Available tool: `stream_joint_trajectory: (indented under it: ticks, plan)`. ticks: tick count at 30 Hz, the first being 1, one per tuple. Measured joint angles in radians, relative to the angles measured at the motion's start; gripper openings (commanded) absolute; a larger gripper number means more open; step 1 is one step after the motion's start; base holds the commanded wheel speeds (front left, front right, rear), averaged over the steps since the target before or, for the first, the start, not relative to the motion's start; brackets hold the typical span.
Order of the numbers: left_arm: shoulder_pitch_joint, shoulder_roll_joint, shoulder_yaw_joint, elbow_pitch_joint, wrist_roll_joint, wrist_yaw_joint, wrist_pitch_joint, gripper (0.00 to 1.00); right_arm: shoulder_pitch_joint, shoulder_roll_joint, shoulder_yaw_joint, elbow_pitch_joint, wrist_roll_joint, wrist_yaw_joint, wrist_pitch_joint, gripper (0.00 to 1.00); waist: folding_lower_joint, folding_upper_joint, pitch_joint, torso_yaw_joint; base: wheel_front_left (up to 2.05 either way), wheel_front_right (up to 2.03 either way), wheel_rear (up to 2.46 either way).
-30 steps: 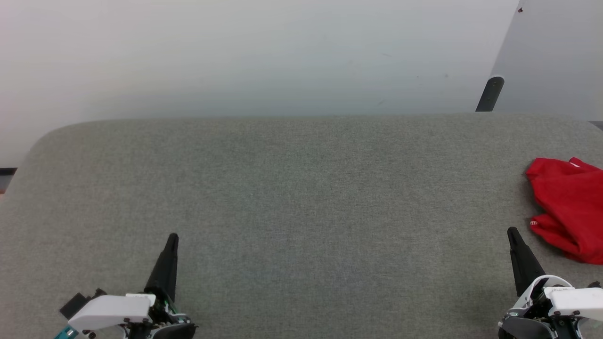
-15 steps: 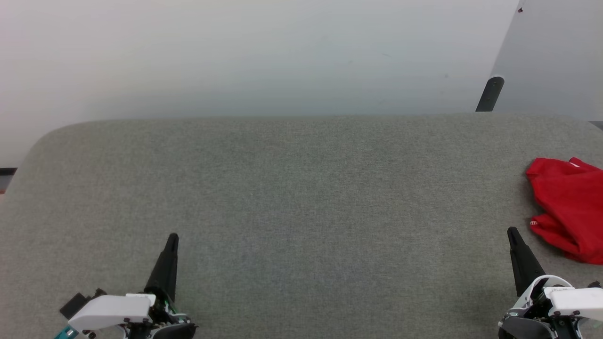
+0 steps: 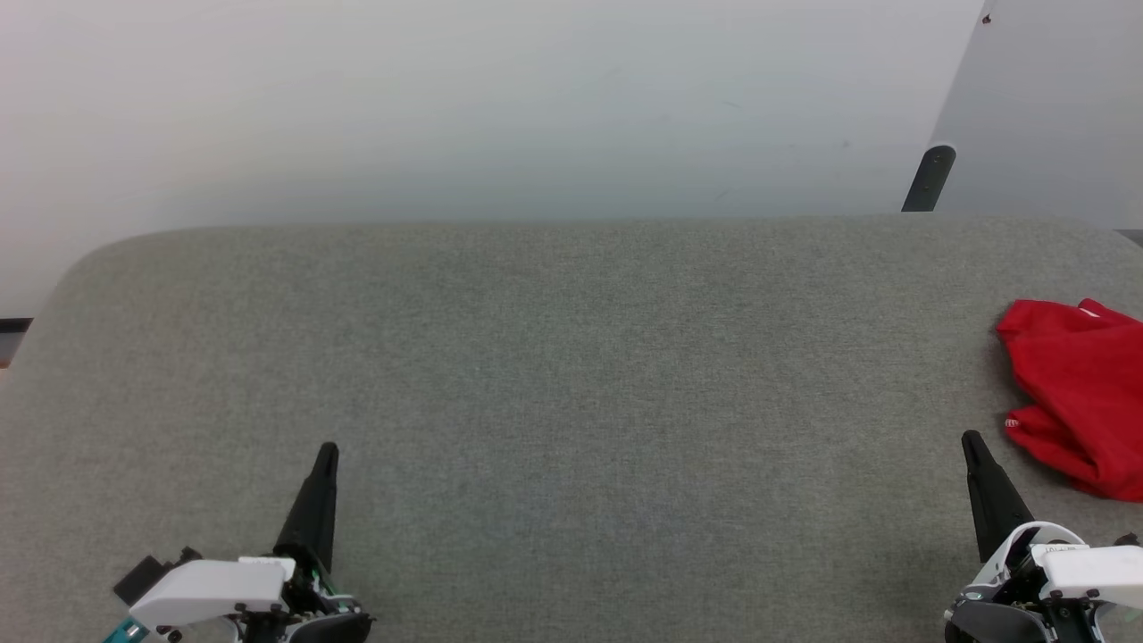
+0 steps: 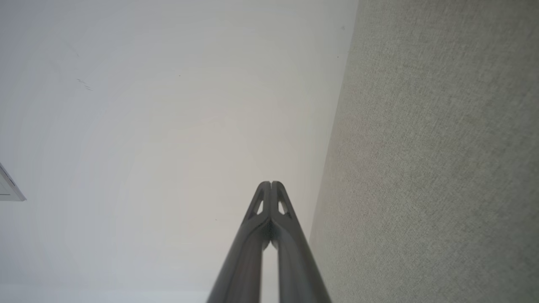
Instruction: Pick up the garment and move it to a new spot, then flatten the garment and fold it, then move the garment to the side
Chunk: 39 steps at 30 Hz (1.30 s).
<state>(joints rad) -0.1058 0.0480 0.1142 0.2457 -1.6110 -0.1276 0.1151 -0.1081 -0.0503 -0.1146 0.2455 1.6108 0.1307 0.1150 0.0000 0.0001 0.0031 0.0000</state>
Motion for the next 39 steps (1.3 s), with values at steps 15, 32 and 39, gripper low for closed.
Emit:
stream_joint_trajectory:
  ticks: [15, 32, 39]
  plan:
    - [0.000, 0.000, 0.000, 0.000, 0.000, 0.000, 0.000, 0.00, 0.000, 0.000, 0.000, 0.000, 0.000, 0.000, 0.000, 0.00, 0.0000, 0.0000, 0.000, 0.000, 0.00, 0.00, 0.00]
    - [0.000, 0.000, 0.000, 0.000, 0.000, 0.000, 0.000, 0.00, 0.000, 0.000, 0.000, 0.000, 0.000, 0.000, 0.000, 0.00, 0.0000, 0.0000, 0.000, 0.000, 0.00, 0.00, 0.00]
    - [0.000, 0.000, 0.000, 0.000, 0.000, 0.000, 0.000, 0.00, 0.000, 0.000, 0.000, 0.000, 0.000, 0.000, 0.000, 0.00, 0.0000, 0.0000, 0.000, 0.000, 0.00, 0.00, 0.00]
